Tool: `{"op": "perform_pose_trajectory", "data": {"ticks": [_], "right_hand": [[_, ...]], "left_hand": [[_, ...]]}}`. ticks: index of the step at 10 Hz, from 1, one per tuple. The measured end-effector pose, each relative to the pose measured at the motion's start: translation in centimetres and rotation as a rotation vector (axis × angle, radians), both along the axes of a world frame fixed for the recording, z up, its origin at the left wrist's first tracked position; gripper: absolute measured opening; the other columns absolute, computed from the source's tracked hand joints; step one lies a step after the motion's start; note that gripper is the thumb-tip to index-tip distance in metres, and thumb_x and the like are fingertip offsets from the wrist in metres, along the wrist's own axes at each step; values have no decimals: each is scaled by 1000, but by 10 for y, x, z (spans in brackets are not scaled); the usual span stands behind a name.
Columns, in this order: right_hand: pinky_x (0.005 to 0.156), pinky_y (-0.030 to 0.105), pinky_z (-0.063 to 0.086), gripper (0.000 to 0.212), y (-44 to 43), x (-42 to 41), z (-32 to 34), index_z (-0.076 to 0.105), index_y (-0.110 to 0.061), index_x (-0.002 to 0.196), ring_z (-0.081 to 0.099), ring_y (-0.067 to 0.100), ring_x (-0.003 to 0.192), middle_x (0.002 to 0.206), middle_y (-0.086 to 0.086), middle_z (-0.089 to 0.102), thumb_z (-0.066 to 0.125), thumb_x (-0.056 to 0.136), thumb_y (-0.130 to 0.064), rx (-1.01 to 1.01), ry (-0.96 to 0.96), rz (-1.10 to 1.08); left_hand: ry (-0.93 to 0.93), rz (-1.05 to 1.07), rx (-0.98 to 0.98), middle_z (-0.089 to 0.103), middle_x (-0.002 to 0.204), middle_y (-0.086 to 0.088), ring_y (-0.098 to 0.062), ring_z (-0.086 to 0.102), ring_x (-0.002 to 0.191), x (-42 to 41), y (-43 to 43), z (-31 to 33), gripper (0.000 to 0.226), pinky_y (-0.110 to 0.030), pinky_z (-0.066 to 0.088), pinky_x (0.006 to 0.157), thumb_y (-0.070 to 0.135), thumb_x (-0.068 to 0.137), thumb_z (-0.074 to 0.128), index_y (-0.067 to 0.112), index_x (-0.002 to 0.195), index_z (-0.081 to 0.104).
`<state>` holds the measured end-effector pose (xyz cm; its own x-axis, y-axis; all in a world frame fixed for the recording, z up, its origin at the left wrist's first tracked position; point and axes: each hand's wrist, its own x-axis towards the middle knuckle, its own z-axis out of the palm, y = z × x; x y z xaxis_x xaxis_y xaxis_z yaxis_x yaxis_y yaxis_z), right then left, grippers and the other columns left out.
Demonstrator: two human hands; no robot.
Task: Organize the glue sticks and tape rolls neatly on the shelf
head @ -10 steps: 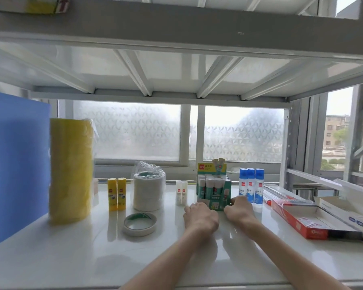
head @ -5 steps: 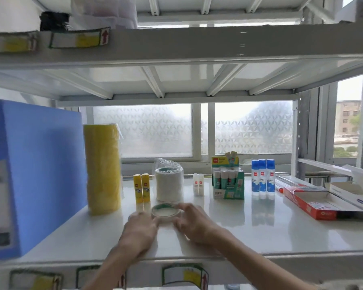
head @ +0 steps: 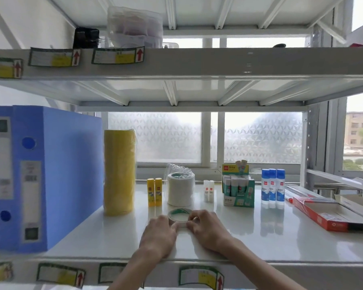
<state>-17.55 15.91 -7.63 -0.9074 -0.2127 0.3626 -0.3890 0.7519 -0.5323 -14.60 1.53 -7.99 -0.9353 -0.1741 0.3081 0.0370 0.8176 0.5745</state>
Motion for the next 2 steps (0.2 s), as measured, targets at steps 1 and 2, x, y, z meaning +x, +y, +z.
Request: {"op": "perform_pose_trajectory", "data": {"ticks": [1, 2], "right_hand": [[80, 19, 44, 33, 3, 1, -2, 63, -13, 123, 62, 19, 97, 119, 12, 68, 58, 93, -26, -21, 35, 35], [87, 20, 45, 41, 1, 2, 2, 55, -8, 133, 61, 18, 106, 127, 12, 64, 58, 94, -21, -99, 111, -4]], "left_hand": [[24, 11, 53, 67, 119, -9, -22, 62, 109, -1, -2, -1, 32, -26, 46, 86, 31, 96, 56, 11, 120, 64], [29, 100, 156, 66, 107, -12, -24, 62, 92, -11, -19, 6, 25, -27, 47, 74, 15, 95, 54, 5, 117, 63]]}}
